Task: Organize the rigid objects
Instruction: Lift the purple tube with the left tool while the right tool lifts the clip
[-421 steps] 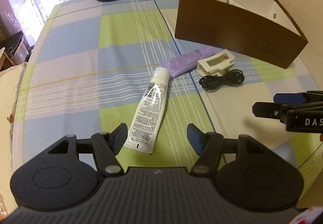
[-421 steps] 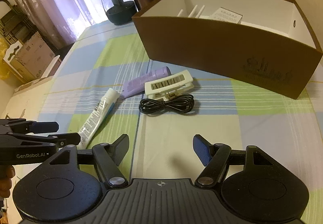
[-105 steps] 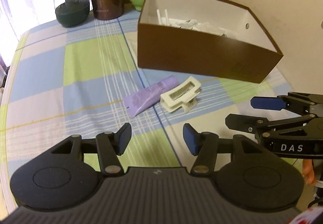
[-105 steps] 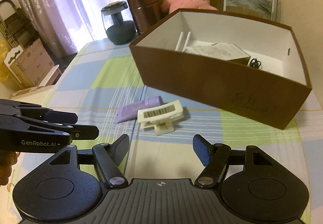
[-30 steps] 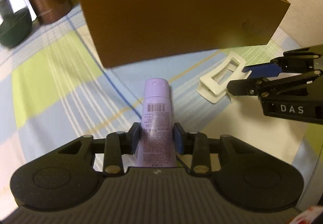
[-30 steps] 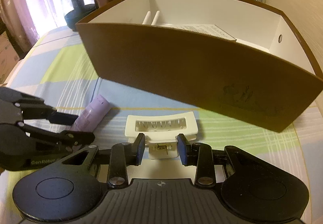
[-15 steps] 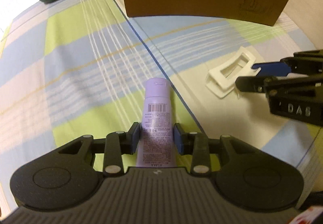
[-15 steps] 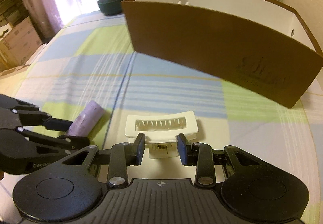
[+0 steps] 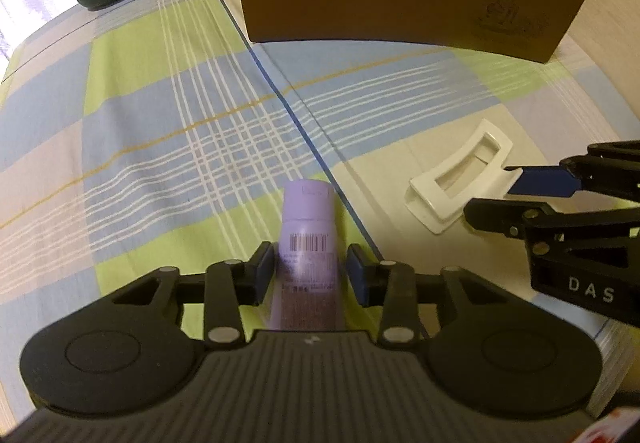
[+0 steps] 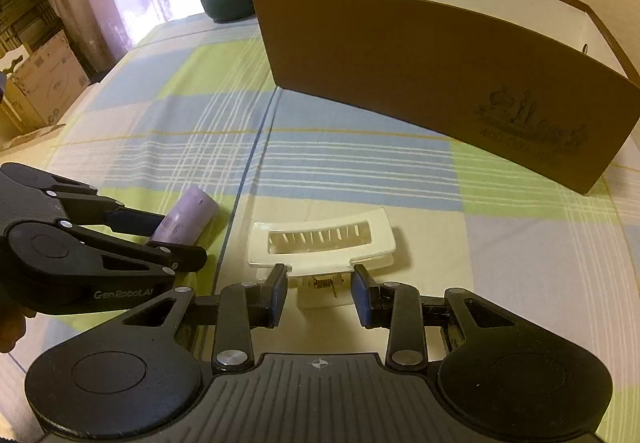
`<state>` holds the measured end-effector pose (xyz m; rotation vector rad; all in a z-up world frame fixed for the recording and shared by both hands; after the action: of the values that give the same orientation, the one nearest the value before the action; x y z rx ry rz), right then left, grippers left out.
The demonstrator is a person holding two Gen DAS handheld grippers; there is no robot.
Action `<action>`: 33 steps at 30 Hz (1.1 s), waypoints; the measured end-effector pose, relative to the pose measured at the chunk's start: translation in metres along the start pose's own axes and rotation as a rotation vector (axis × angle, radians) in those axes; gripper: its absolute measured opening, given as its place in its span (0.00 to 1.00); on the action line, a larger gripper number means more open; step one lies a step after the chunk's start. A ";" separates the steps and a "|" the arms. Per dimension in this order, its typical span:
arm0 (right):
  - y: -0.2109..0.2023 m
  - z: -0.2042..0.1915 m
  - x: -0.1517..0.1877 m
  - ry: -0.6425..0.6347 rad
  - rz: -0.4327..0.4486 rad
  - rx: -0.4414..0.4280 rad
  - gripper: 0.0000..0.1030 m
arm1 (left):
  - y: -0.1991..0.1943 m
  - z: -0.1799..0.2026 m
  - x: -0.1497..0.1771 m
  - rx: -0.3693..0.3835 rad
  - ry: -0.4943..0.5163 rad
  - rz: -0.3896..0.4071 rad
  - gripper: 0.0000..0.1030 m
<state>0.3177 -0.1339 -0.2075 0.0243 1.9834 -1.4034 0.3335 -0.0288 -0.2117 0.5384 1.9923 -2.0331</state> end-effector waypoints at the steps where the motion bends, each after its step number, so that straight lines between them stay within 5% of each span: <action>1: 0.000 0.000 0.000 -0.003 0.001 0.001 0.31 | 0.000 0.000 0.000 -0.003 0.001 0.003 0.28; 33: -0.018 0.001 -0.011 -0.057 0.060 0.014 0.30 | -0.020 0.007 -0.007 -0.005 0.016 0.037 0.27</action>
<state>0.3199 -0.1378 -0.1870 0.0493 1.9104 -1.3645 0.3312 -0.0359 -0.1908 0.5880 1.9812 -2.0075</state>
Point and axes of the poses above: each gripper's, at about its wrist camera, not at the fingertips, and y roughly the way its jaws point, z to its right, x to its underside, the point moved 9 cm from there along y, roughly the way its jaws point
